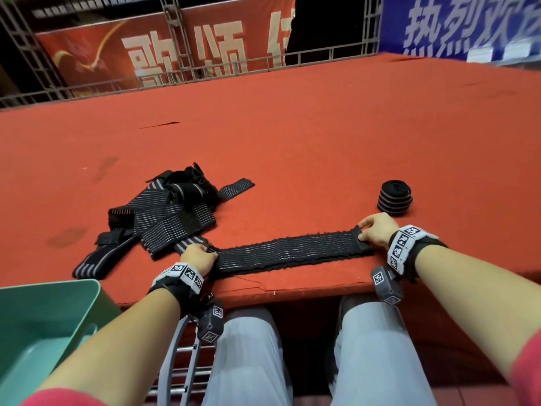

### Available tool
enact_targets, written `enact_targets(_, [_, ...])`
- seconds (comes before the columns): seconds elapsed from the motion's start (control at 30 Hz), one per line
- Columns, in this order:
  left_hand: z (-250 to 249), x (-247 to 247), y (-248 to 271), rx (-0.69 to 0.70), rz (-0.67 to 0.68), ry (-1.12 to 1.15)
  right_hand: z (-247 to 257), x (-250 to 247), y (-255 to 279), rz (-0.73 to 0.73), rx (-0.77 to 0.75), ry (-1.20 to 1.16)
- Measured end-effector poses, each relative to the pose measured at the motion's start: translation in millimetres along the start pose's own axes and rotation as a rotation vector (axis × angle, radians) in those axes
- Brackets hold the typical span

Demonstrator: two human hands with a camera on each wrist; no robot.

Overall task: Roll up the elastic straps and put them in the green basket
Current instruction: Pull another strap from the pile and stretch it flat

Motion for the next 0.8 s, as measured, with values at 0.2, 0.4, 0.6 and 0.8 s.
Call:
enact_targets(0.2, [0.2, -1.7, 1.7, -0.017, 0.021, 0.018, 0.1, 0.9, -2.0, 0.004, 0.007, 0.052])
enact_targets(0.4, [1.1, -4.4, 4.1, -0.023, 0.007, -0.032, -1.9, 1.6, -3.2, 0.000, 0.010, 0.101])
enact_targets(0.6, [0.2, -2.5, 4.7, -0.008, 0.002, -0.120, -0.4, 2.0, -1.0, -0.002, 0.006, 0.136])
enact_targets(0.8, [-3.1, -0.8, 4.2, 0.026, -0.051, -0.227, 2.2, 0.6, 5.3, -0.031, -0.002, 0.149])
Point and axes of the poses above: each hand's wrist, its own y-axis away from the middle knuckle, its own x-axis out of the palm, z = x × y, the point moved 9 cm from there along -y, towards the middle knuckle, and after that the axes turned 12 degrees about -y, right-handed, at the moved point
